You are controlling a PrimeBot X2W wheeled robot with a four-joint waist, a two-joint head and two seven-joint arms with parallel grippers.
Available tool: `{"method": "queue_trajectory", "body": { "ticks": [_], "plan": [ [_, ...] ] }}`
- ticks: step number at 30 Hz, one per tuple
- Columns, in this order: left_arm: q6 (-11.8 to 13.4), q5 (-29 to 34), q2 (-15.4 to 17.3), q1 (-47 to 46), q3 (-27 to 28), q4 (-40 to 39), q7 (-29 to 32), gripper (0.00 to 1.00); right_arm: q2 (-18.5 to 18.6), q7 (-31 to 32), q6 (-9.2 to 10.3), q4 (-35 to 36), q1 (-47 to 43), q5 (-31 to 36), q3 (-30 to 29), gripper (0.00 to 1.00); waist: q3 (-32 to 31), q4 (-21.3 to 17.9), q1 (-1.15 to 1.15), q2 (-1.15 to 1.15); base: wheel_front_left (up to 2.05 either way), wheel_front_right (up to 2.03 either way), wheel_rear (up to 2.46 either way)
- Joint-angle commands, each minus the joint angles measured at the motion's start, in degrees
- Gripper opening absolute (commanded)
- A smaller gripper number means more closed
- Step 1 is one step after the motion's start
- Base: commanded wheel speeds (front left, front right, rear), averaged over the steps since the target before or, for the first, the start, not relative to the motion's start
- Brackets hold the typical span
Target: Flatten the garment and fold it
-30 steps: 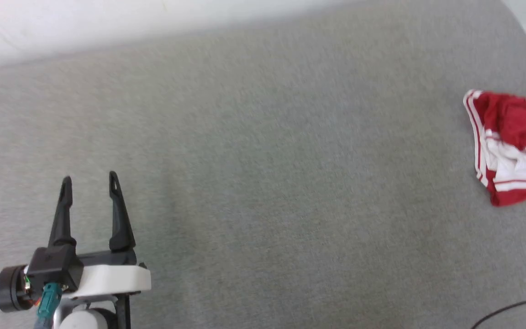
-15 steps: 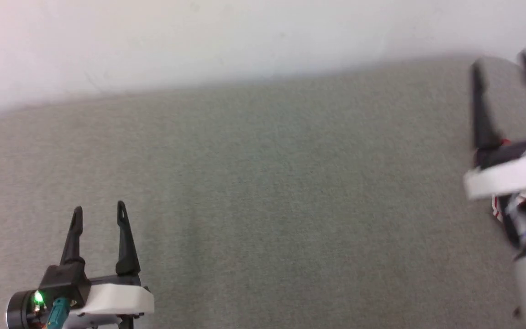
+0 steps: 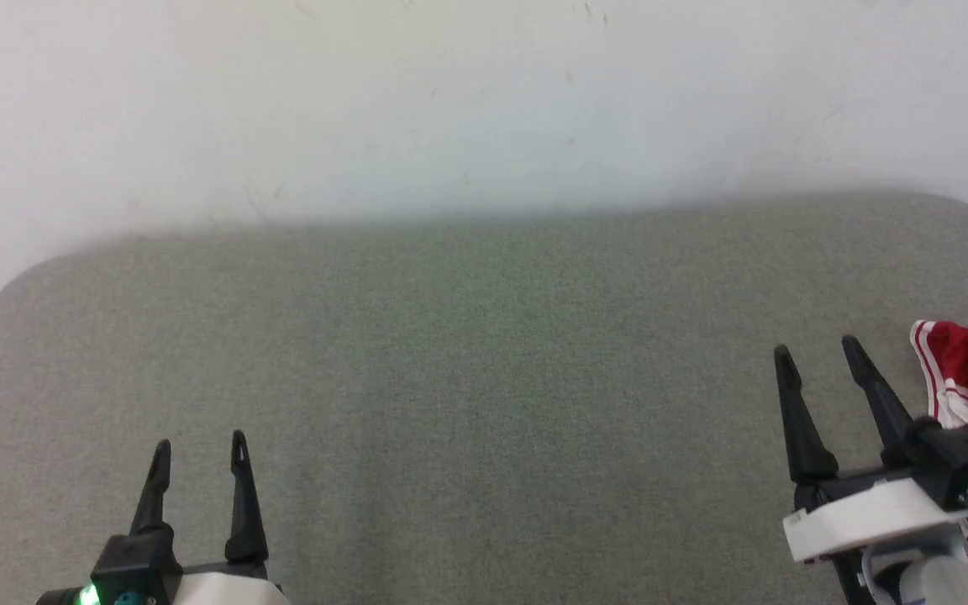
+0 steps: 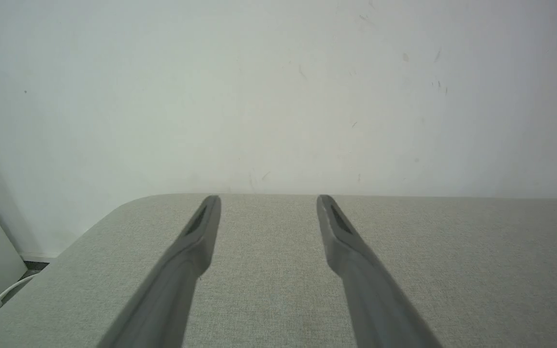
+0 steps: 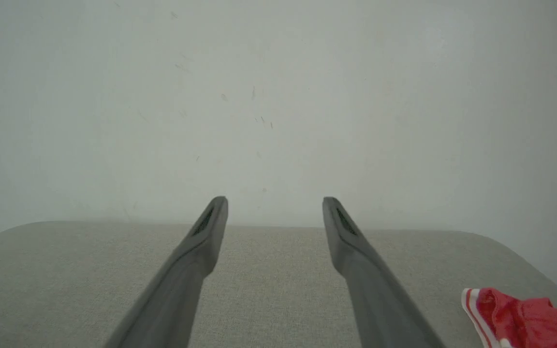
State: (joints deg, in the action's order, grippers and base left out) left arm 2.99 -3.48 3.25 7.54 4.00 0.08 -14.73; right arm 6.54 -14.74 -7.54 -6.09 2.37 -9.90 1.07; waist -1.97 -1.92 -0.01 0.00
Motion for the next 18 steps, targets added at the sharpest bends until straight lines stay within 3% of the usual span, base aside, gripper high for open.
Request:
{"method": "queue_trajectory", "body": {
  "ticks": [1, 18],
  "plan": [
    [-0.6, 0.4, -0.2, 0.8, -0.2, 0.2, -0.3, 1.00, -0.4, -0.3, 0.05, 0.6, -1.5, -0.3, -0.5, 1.00, -1.5, 1.0, 0.01, 0.00, 0.00, 0.00, 0.00],
    [-0.7, 0.8, -0.3, 3.5, -2.7, -0.3, -0.3, 1.00, -1.6, -0.3, 0.05, 3.2, -7.3, 1.8, -1.0, 1.00, -2.9, 2.7, 0.01, 0.00, 0.00, 0.00, 0.00]
  ]
}}
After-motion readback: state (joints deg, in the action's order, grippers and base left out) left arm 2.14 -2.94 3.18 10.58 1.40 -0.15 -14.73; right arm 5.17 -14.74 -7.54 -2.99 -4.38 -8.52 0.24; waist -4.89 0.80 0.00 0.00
